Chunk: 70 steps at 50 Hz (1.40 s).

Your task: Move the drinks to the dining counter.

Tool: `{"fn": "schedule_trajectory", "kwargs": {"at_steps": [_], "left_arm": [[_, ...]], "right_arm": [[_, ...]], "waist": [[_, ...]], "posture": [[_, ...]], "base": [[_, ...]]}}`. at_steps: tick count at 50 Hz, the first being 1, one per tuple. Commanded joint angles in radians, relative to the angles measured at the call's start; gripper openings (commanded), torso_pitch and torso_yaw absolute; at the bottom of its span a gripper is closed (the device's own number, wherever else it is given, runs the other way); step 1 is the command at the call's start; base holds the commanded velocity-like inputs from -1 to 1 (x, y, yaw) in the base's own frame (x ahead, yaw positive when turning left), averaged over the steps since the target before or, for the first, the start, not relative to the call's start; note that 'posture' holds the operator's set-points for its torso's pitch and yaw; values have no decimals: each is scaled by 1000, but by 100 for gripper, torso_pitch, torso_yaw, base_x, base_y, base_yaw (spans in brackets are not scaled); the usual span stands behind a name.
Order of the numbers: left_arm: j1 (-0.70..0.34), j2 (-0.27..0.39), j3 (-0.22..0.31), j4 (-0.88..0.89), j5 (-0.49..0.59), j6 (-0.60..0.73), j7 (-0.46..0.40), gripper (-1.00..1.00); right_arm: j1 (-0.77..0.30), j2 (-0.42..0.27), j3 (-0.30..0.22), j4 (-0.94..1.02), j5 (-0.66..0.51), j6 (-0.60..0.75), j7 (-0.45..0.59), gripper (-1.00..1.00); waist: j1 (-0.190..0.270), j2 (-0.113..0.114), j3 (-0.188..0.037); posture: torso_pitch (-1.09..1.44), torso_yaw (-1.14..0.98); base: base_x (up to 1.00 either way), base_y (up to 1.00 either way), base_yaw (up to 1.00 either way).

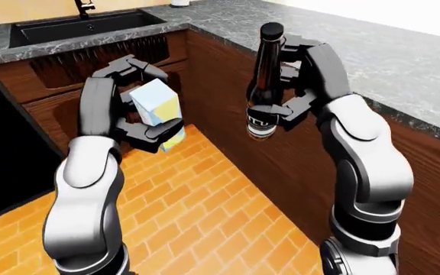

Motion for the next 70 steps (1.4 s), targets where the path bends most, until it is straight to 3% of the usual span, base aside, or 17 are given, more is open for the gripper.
{"fn": "schedule_trajectory", "kwargs": {"at_steps": [1, 6, 16, 18, 19, 20, 31, 35, 36, 39, 44, 47, 55, 58, 61, 67, 70], "left_arm": [[-29, 3, 1, -33, -1, -42, 5, -100], [-23, 2, 6, -36, -4, -45, 4, -100], [-27, 4, 5, -41, -7, -39, 7, -100], [-31, 5, 3, -45, -7, -32, 7, -100], [-33, 5, 4, -43, -7, -33, 6, -100], [-34, 5, 4, -43, -7, -32, 6, -100], [-37, 4, -2, -48, -2, -24, 6, -100], [-43, 5, 1, -52, -1, -17, 3, -100], [-44, 6, 2, -51, -1, -17, 3, -100], [-48, 7, 5, -53, -3, -13, 2, -100], [-41, 7, 6, -51, -5, -19, 3, -100], [-41, 8, 6, -49, -6, -22, 3, -100], [-48, 10, 9, -23, -9, -36, 2, -100], [-65, 19, 16, -13, -15, -28, 0, -100], [-90, 29, 19, -5, -22, -14, -1, -100], [-165, 45, 39, 14, -70, 56, 1, -100], [-213, 57, 33, 25, -89, 95, 9, -100]], "right_arm": [[-29, -7, -11, -29, -2, -33, -6, -100], [-37, -6, -11, -48, 3, -16, -9, -100], [-26, -11, -9, -103, 3, 17, 0, -100], [-24, -11, -9, -109, 4, 21, 2, -100], [-23, -12, -9, -115, 5, 25, 4, -100], [-20, -13, -7, -123, 4, 31, 7, -100], [-19, -18, -10, -139, 5, 43, 15, -100], [-22, -20, -8, -146, 3, 53, 21, -100], [-24, -20, -8, -148, 3, 56, 22, -100], [-31, -21, -8, -151, 1, 63, 24, -100], [-27, -14, -7, -151, 3, 54, 23, -100], [-13, -10, 10, -159, 4, 40, 37, -100], [-10, 20, 10, -100, -11, 1, 11, -100], [-28, 26, 14, -84, -15, 8, 4, -100], [-52, 20, -7, -61, -5, 3, -7, -100], [-123, 3, -27, -10, 34, 10, -47, -100], [-146, -9, -32, 13, 50, 10, -60, -100]], "waist": [[-5, 7, -23], [-21, -90, -32], [-23, 50, 9], [-14, 124, -35], [-4, 82, -5], [-8, 85, 1], [-6, -16, -18], [-22, -112, -55], [-21, -77, -21], [-36, -44, -30], [-22, 23, 6], [6, 94, -1], [3, -22, -7], [5, -13, -41], [7, -8, 8], [9, 12, -8], [18, -9, -5]], "posture": [[0, 0], [0, 0], [0, 0], [0, 0], [0, 0], [0, 0], [0, 0], [0, 0], [0, 0], [0, 0], [0, 0], [0, 0], [0, 0], [0, 0], [0, 0], [0, 0], [0, 0]], "base": [[0, 0, -100], [0, 0, -100], [0, 0, -100], [0, 0, -100], [0, 0, -100], [0, 0, -100], [0, 0, -100], [0, 0, -100], [0, 0, -100], [0, 0, -100], [0, 0, -100], [0, -7, -30], [0, 0, 0], [7, 0, 0], [31, 0, 0], [34, -14, 0], [35, -18, 0]]}}
